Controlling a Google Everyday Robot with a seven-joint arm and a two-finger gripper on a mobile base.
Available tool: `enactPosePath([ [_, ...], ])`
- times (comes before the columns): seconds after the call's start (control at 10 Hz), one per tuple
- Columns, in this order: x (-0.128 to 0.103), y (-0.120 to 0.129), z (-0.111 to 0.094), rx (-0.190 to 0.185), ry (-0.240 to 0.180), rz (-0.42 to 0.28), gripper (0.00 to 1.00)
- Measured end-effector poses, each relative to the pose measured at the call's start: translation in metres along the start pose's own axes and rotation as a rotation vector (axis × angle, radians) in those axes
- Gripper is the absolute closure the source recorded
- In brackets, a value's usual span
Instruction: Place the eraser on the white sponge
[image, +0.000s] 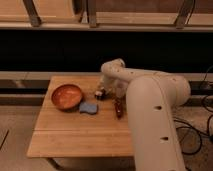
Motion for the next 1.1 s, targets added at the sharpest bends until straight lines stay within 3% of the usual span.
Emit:
enactPosePath([
  [0.3,0.018,0.042,-0.045,-0.06,-0.01,-0.073,1.0],
  [0.6,0.066,0.069,-0.081,-0.113,0.041,-0.11,1.0],
  [1.1,0.12,0.052,-0.095,-0.086,0.127,-0.095,1.0],
])
